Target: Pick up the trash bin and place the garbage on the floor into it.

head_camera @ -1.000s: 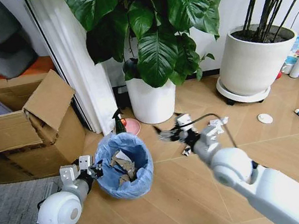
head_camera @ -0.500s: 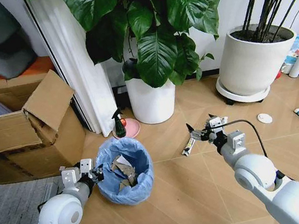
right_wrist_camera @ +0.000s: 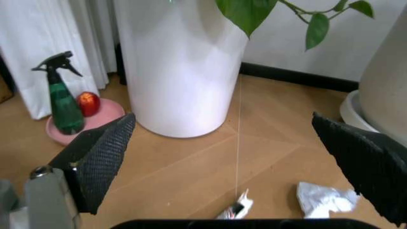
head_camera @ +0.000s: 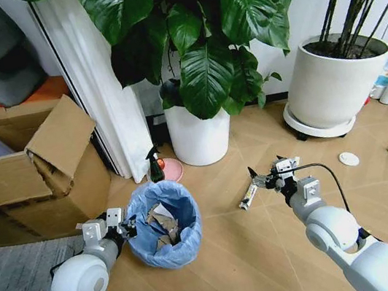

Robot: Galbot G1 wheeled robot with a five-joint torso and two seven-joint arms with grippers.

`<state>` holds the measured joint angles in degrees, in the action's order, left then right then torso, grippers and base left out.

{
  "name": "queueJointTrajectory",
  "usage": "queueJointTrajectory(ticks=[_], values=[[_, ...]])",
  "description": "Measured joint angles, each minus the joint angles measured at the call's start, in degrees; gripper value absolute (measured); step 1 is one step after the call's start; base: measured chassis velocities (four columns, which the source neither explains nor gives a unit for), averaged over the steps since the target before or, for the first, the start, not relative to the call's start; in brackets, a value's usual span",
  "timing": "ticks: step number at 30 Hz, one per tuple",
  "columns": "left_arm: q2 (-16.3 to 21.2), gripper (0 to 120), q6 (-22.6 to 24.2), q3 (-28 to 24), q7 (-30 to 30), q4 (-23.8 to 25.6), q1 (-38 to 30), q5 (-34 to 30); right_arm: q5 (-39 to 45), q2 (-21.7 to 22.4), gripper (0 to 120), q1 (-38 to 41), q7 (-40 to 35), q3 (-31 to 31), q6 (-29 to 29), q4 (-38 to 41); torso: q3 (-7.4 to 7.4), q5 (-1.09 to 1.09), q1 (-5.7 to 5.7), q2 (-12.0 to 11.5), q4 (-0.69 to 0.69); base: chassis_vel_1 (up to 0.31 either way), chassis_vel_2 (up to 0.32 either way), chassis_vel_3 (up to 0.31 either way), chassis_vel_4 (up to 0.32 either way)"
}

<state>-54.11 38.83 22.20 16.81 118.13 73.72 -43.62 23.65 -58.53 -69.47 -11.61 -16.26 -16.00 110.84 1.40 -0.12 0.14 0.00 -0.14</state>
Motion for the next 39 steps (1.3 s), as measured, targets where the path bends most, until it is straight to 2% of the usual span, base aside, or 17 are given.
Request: queueJointTrajectory(ticks=[13,16,21,27,31,39], values=[[-0.2,0,-0.1,-0.3,-0.3,-0.3,-0.3,0.1,-0.8,-0.4,100,-1.5,0.5,-0.1,0.4,-1.1,0.00,0.03,0.01,0.0,0.01,-0.175,0.175,0.175,-0.171],[-0.3,0,-0.1,-0.4,-0.4,-0.3,-0.3,0.1,-0.8,-0.9,100,-1.8,0.5,0.0,0.0,-2.4,0.00,-0.02,0.01,0.0,-0.01,-0.138,0.153,0.129,-0.136],[-0.4,0,-0.1,0.0,-0.4,0.2,0.0,0.1,-2.8,-4.2,100,-3.0,-2.1,-0.1,-2.7,-9.5,0.01,0.01,0.02,0.0,0.00,-0.076,0.076,0.086,-0.063],[-0.1,0,-0.4,0.5,-0.9,0.6,0.4,0.1,3.7,-7.9,100,-3.6,-1.1,-0.3,-4.6,-17.6,-0.01,-0.01,-0.01,0.0,-0.01,0.022,-0.017,-0.030,0.017],[-0.2,0,-0.4,0.5,-0.9,1.3,0.8,0.1,3.8,-11.2,100,-0.5,2.1,-0.6,-2.1,-27.2,-0.01,0.02,-0.01,0.0,-0.01,0.009,-0.008,-0.015,0.009],[-0.2,0,-0.5,0.7,-1.2,1.6,1.2,0.1,3.8,-13.9,100,6.0,2.8,0.6,-1.5,-36.1,0.00,0.00,0.00,0.0,0.00,0.000,0.000,0.000,0.000]])
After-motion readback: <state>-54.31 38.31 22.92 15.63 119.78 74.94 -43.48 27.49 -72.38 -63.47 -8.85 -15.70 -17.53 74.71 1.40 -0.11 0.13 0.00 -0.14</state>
